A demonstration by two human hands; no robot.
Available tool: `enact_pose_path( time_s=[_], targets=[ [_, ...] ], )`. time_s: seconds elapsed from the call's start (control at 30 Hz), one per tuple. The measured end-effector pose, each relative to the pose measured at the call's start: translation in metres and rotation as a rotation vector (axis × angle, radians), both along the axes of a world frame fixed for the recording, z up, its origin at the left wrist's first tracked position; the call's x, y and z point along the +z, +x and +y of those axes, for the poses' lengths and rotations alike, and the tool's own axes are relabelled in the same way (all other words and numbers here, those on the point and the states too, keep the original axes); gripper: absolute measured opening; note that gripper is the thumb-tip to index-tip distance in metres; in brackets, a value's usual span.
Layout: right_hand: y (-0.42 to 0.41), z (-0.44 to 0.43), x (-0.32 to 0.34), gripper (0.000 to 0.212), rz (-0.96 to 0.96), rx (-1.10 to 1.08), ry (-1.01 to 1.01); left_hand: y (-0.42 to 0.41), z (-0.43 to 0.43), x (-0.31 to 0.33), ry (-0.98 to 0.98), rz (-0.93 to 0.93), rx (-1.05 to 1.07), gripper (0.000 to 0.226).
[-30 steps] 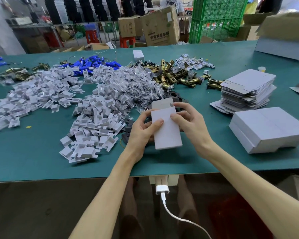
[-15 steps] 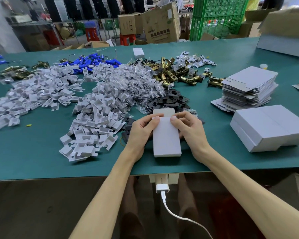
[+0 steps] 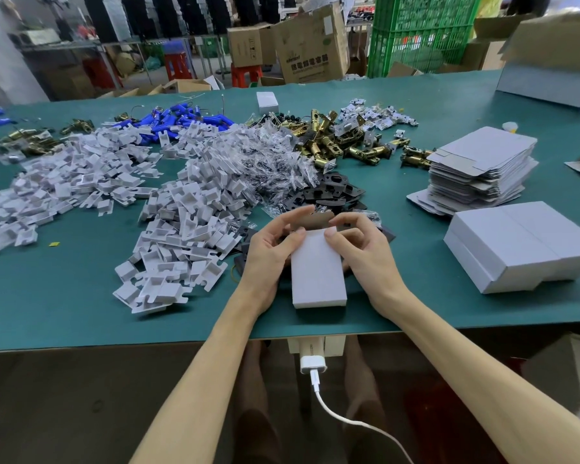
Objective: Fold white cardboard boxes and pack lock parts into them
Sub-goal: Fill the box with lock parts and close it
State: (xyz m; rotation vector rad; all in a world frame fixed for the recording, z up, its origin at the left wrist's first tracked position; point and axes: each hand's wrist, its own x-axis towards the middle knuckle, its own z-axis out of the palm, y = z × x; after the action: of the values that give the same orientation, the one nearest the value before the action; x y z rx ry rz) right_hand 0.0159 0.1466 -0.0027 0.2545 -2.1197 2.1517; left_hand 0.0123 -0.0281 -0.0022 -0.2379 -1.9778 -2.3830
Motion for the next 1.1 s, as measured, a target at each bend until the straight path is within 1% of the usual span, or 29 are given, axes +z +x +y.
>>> enact_pose_path(
  time_s=[0.07, 0.1, 0.13, 0.2, 0.3, 0.43, 0.57, 0.7, 0.87, 0.97, 1.1],
  targets=[
    [0.000, 0.000, 0.001, 0.031, -0.036, -0.015, -0.044, 0.000, 0.001, 0.001, 0.015, -0.007, 0.014, 0.044],
    [0.000, 0.000, 0.001, 0.035, -0.052, -0.017, -0.056, 0.001, 0.002, 0.002, 0.014, -0.013, 0.022, 0.044],
    [0.000, -0.001, 0.001, 0.037, -0.060, -0.014, -0.056, 0.001, 0.002, 0.003, 0.003, -0.019, 0.029, 0.039],
    [-0.001, -0.001, 0.000, 0.033, -0.050, -0.004, -0.025, 0.003, 0.002, 0.004, -0.027, -0.043, 0.040, 0.029],
    [-0.002, -0.001, -0.002, 0.024, -0.040, -0.008, 0.013, 0.004, 0.002, 0.002, -0.040, -0.069, 0.046, 0.033],
    [-0.003, 0.000, -0.003, 0.023, -0.051, -0.020, 0.000, 0.001, 0.003, -0.001, -0.025, -0.049, 0.063, 0.024],
    [-0.003, 0.000, -0.003, 0.023, -0.077, -0.015, -0.030, 0.000, 0.000, -0.006, -0.065, -0.026, 0.035, 0.013],
    [-0.002, 0.000, -0.001, 0.029, -0.102, -0.012, -0.046, -0.001, 0.001, -0.006, -0.048, -0.049, 0.048, 0.014],
    [0.000, 0.001, 0.001, 0.028, -0.133, -0.016, -0.081, -0.001, 0.001, -0.004, -0.027, -0.069, 0.032, 0.015],
    [0.001, 0.002, 0.003, 0.025, -0.132, 0.023, -0.069, -0.002, 0.001, -0.004, -0.012, -0.090, 0.070, 0.021],
    [0.003, 0.004, 0.006, 0.022, -0.149, 0.103, -0.021, -0.002, 0.000, -0.005, -0.012, -0.115, 0.135, 0.020]
  ],
)
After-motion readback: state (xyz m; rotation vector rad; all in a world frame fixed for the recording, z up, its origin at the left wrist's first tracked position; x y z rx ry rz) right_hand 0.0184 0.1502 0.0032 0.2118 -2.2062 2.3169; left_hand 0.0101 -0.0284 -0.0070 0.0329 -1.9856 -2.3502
